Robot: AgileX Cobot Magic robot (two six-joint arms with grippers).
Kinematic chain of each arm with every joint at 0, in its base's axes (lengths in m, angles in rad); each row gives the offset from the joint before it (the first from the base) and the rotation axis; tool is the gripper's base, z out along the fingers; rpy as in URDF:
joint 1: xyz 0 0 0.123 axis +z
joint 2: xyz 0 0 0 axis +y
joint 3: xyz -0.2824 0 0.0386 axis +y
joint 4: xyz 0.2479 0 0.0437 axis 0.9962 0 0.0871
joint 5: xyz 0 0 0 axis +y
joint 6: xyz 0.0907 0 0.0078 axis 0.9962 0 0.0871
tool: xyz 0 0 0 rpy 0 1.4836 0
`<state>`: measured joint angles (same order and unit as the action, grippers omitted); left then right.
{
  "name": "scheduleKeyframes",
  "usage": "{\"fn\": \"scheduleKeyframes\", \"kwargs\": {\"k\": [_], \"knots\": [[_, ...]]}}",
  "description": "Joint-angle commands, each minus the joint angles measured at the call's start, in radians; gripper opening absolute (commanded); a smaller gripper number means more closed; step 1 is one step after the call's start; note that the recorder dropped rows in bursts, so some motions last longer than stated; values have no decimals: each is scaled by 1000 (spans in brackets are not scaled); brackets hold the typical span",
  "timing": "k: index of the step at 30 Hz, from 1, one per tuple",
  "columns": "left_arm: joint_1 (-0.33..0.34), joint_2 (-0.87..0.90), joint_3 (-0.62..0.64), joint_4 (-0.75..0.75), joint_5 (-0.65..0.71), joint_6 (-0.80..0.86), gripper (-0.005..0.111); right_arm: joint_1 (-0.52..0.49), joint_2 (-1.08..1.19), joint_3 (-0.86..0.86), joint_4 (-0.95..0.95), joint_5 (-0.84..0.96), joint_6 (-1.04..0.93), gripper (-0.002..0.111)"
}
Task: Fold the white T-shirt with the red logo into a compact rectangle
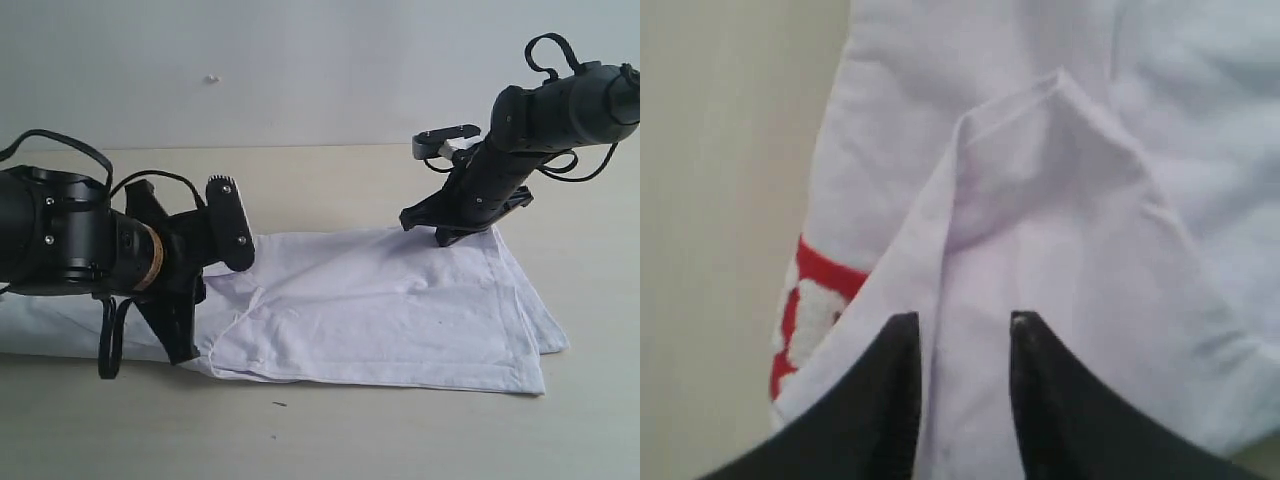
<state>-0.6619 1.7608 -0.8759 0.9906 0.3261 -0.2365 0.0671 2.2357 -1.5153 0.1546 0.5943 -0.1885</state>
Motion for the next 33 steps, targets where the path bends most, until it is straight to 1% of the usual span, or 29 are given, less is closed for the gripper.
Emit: {"fn": "scheduleKeyframes", "kwargs": {"k": [1,2,6,7,8,9,10,11,12,13,15,17,18,20,23,27,33], "knots": [[45,50,-31,-45,-177,-85,10,-6,-4,-9,-9,-5,0,0],[59,66,-57,-82,-183,-108,0,-6,-4,-9,-9,-8,0,0],[124,81,-120,-178,-74,-88,0,-6,-4,-9,-9,-25,0,0],[138,81,-145,-355,-31,8,0,-6,-4,-9,-9,-25,0,0],[143,81,-167,-463,-1,79,0,-6,-4,-9,-9,-25,0,0],[157,81,-234,-820,108,372,0,-6,-4,-9,-9,-23,0,0],[167,81,-268,-978,181,522,0,-6,-4,-9,-9,-19,0,0],[209,87,-350,-1338,411,849,0,-6,-4,-9,-9,-10,0,0],[240,96,-382,-1465,517,936,0,-6,-4,-9,-9,-5,0,0],[290,113,-419,-1541,641,971,0,-6,-4,-9,-9,3,0,0],[321,120,-415,-1497,688,935,0,-6,-4,-9,-9,7,0,0],[333,124,-383,-1415,696,907,0,-6,-4,-9,-9,9,0,0],[333,127,-358,-1379,661,905,0,-6,-4,-9,-9,7,0,0],[333,133,-315,-1358,524,876,0,-6,-4,-9,-9,7,0,0],[333,154,-300,-1360,362,844,0,-6,-4,-9,-9,9,0,0],[333,204,-300,-1358,338,838,0,-6,-4,-9,-9,5,0,0],[333,246,-308,-1330,235,812,0,-6,-4,-9,-9,4,0,0]]}}
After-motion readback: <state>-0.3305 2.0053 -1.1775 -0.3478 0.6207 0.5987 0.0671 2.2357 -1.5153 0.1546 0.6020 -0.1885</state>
